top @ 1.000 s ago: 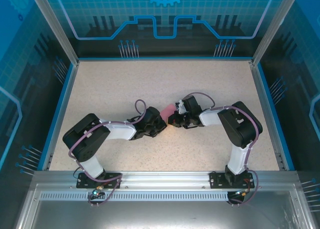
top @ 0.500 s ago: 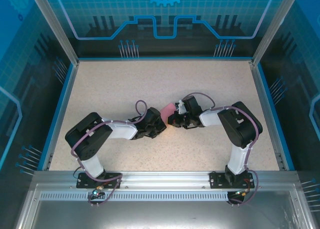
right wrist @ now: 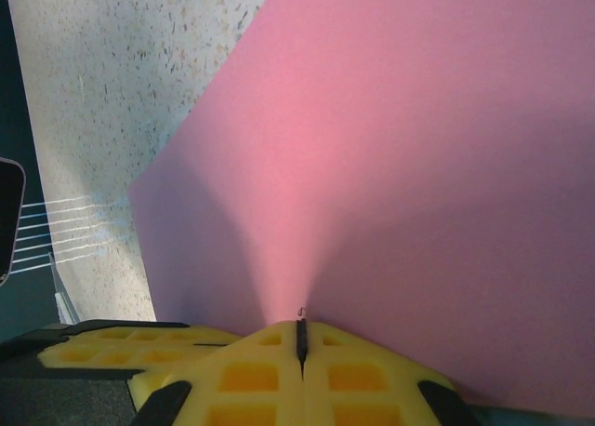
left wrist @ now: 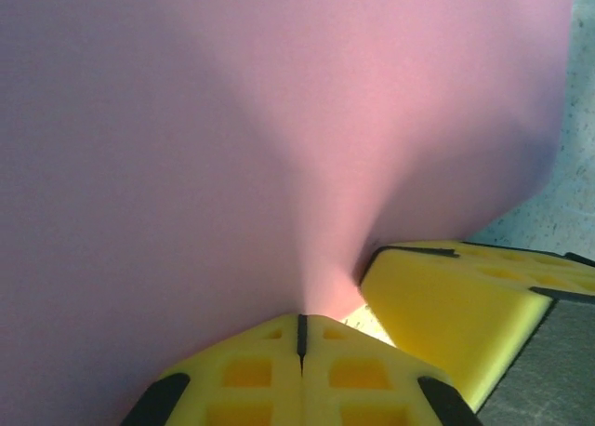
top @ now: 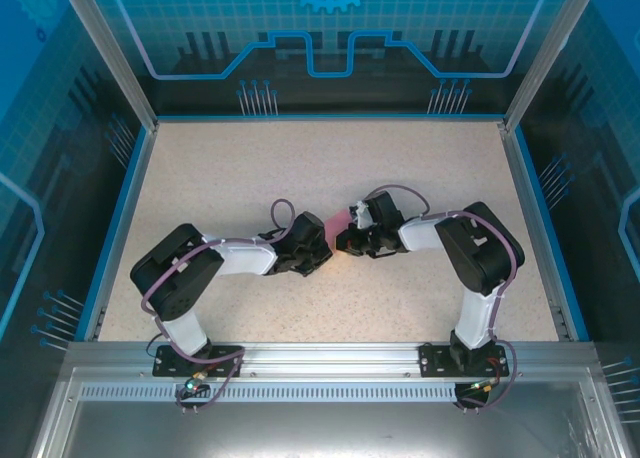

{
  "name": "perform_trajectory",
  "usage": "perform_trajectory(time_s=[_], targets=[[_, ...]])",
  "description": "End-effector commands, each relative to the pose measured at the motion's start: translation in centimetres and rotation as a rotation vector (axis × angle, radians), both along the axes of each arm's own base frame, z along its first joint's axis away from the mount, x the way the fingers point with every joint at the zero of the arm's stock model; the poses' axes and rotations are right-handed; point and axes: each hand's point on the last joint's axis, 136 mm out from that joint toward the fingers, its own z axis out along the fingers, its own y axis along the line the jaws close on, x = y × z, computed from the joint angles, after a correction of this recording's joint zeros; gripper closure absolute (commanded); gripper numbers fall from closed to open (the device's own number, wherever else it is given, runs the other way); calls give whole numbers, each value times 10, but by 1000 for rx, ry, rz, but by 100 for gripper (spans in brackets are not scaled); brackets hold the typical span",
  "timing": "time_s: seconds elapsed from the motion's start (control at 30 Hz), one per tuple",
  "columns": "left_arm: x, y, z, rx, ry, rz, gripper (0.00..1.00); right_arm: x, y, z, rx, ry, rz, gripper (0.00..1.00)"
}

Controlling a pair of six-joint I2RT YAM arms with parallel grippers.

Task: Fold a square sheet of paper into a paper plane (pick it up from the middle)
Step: First fold in half a square sheet of paper at the center of the table.

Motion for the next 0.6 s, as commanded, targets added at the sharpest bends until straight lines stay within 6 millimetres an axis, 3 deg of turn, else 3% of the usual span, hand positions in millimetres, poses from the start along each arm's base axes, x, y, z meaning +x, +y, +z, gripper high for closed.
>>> perform_trajectory(time_s=[0.0,0.2,0.33,0.47,0.57], targets=[[-35,36,-37,171,182,46,100,12,-47,-30,-148,41,-89,100],[-51,56,-50,227,250,102,100,34,-87,-30,-189,29,-172,100],[-53,57,-52,222,259,96,100,50,-112,-29,-180,59,-268,100],[-50,50,-51,214,254,72,100,60,-115,-2,-142,19,-305,100],[-48,47,-49,214,249,51,100,67,-99,36,-112,-80,-262,100]])
